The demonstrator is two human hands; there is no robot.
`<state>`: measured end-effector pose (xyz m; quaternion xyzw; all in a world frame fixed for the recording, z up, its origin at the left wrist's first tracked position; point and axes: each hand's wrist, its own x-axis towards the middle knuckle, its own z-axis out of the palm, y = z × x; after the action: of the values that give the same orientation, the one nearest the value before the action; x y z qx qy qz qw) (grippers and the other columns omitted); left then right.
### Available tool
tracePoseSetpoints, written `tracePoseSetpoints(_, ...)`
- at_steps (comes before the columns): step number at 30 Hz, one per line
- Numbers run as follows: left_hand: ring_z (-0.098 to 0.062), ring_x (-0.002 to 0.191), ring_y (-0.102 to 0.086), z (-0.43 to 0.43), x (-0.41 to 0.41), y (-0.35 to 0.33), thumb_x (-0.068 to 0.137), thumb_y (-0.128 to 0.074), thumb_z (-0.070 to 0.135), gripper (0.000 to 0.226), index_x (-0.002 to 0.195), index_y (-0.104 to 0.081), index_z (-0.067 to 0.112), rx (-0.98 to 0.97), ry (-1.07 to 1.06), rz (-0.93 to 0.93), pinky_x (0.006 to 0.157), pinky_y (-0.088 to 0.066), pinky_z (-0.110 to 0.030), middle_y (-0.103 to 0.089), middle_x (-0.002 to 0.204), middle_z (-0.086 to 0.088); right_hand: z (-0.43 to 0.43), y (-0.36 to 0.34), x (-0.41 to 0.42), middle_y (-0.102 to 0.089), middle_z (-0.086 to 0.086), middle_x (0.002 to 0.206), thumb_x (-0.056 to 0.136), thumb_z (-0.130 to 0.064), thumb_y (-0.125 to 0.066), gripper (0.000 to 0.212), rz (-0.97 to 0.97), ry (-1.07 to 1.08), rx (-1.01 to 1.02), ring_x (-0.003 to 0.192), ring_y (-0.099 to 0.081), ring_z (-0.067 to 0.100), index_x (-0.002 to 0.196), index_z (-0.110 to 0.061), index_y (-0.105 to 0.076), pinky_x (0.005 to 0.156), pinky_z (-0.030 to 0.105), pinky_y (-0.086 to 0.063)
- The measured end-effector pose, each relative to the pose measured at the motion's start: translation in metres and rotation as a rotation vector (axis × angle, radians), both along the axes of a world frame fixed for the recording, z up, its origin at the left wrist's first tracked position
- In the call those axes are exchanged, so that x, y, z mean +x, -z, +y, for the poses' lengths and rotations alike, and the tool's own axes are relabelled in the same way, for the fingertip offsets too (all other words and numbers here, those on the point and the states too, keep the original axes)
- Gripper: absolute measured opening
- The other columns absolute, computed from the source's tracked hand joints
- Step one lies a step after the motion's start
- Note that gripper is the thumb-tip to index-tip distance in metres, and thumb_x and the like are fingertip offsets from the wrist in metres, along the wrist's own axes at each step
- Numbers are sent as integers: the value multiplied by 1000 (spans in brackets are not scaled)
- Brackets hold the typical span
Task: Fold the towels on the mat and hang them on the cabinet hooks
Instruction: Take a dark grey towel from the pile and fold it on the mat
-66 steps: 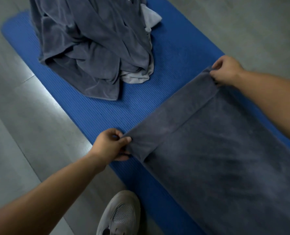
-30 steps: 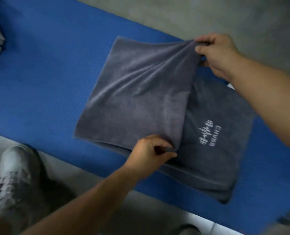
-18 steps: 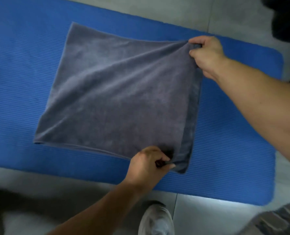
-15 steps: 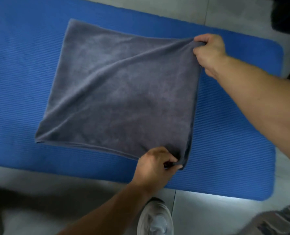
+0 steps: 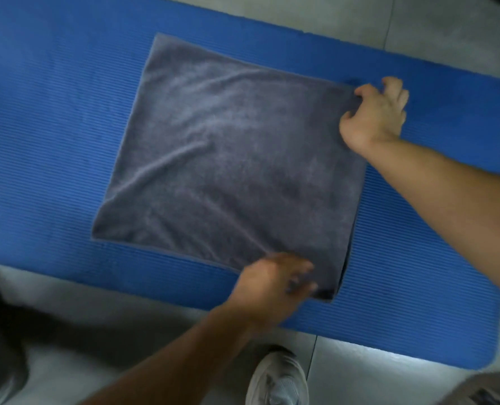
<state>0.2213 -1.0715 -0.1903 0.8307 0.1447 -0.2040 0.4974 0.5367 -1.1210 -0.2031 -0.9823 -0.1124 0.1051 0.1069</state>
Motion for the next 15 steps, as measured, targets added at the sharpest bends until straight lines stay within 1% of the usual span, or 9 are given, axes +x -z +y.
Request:
tracePoseSetpoints(1,-10,95,-66,22,-5,-1,90,-64,45,29,114,-70,30,48,-173,-17,86,-57,-34,-68,108,9,8,-3,-7,-28,11,153,87,-20,-57,40,-60,-76,-42,138,-29,34,127,-18,-58,110,46,-32)
tracePoseSetpoints(2,-13,94,-66,49,-10,-1,89,-66,40,25,110,-72,28,155,-339,-55,86,-57,-34,-67,106,7,19,-5,-14,-31,11,152,86,-20,-58,39,-109,-170,-58,137,-31,36,125,-17,-59,108,47,-31)
tracePoseSetpoints(3,-18,93,-65,78,-17,1,88,-69,34,19,105,-73,26,302,-473,-79,85,-56,-34,-66,105,3,32,-6,-20,-39,11,148,88,-20,-57,36,-119,-268,-58,133,-36,36,123,-17,-61,105,47,-33)
tracePoseSetpoints(5,-32,100,-60,140,-34,-1,86,-73,25,19,103,-72,18,562,-677,-44,90,-52,-37,-62,109,-9,68,-6,-31,-57,9,131,93,-19,-52,28,-23,-426,-2,121,-51,33,117,-16,-66,98,43,-44)
tracePoseSetpoints(7,-43,108,-53,193,-53,-3,85,-72,26,29,111,-69,13,695,-786,91,97,-46,-47,-57,117,-21,111,-6,-47,-66,9,118,94,-17,-51,26,96,-578,88,110,-60,32,112,-14,-70,93,41,-50)
tracePoseSetpoints(9,-46,113,-51,225,-70,-2,87,-70,35,40,119,-63,11,711,-769,305,96,-44,-52,-55,119,-24,157,-4,-65,-67,11,115,94,-16,-54,24,146,-706,165,106,-63,31,111,-12,-71,93,40,-50)
tracePoseSetpoints(11,-44,111,-56,241,-80,2,89,-67,44,43,118,-61,14,644,-713,443,92,-48,-52,-57,117,-21,203,-1,-78,-65,9,120,95,-18,-55,24,182,-710,202,106,-63,29,114,-13,-70,95,37,-50)
tracePoseSetpoints(13,-39,103,-61,251,-84,4,88,-68,45,33,106,-62,17,571,-712,422,82,-49,-44,-62,107,-14,245,4,-84,-56,8,132,97,-22,-55,28,168,-647,205,111,-61,26,122,-13,-65,98,33,-47)
tracePoseSetpoints(15,-35,93,-64,257,-86,5,87,-73,37,21,89,-63,19,490,-747,383,73,-44,-35,-64,87,-4,279,9,-83,-44,8,142,98,-25,-57,37,140,-550,209,117,-57,26,132,-12,-56,103,32,-43)
